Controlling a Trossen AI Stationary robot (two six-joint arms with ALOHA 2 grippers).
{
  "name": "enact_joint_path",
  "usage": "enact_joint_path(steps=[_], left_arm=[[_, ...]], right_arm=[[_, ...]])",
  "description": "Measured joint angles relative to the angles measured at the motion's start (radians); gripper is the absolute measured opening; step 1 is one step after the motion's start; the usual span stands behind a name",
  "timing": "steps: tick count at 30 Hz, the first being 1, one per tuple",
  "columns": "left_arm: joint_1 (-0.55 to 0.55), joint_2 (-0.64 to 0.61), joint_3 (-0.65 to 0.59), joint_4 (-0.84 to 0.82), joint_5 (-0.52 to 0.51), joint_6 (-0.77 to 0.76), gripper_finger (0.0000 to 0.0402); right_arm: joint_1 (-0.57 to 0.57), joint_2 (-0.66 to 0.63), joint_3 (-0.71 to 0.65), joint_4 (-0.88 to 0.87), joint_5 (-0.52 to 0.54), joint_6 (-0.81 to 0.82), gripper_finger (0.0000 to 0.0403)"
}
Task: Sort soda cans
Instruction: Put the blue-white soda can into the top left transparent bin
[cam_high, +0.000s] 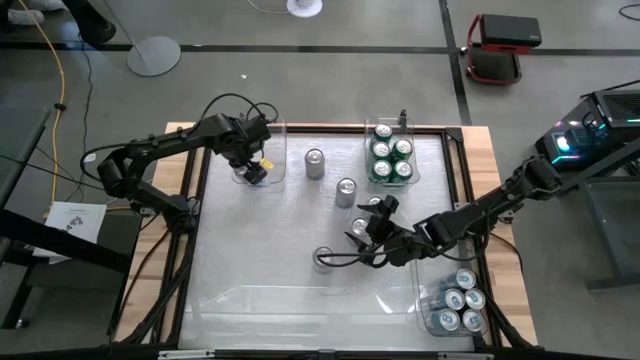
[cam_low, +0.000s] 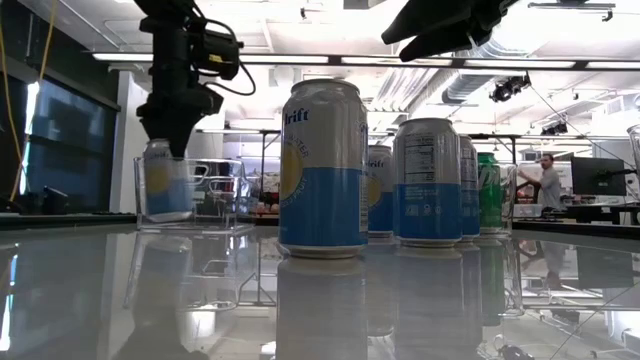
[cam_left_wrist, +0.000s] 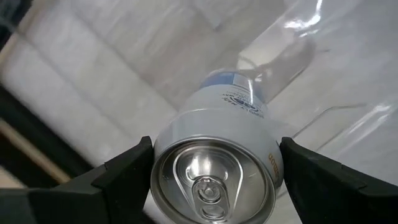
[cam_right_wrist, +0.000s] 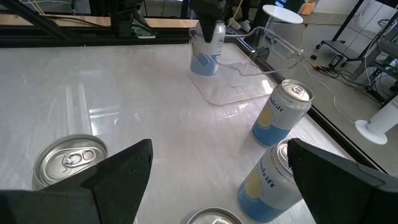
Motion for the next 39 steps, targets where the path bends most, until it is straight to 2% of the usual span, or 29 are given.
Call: enact_joint_path(steps=[13, 20, 25, 39], left_arm=[[0.007, 0.083, 0.006, -0.011, -0.009, 0.04, 0.0312], [0.01, 0.07, 0.002, 0.014, 0.003, 0.055, 0.0318], [0.03, 0.075, -0.002, 0.013, 0.112, 0.056, 0.0337], [0.06, 0.031, -0.002, 0.009, 0.111, 0.1, 0.0356]], right_arm=[[0.0, 0.0, 0.0, -0.001, 0.0, 0.003, 0.0357], [0.0, 0.0, 0.0, -0.007, 0.0, 0.003, 0.0357], [0.0, 0.0, 0.0, -0.007, 0.0, 0.003, 0.0357], [0.0, 0.0, 0.0, -0.007, 0.0, 0.003, 0.0357]])
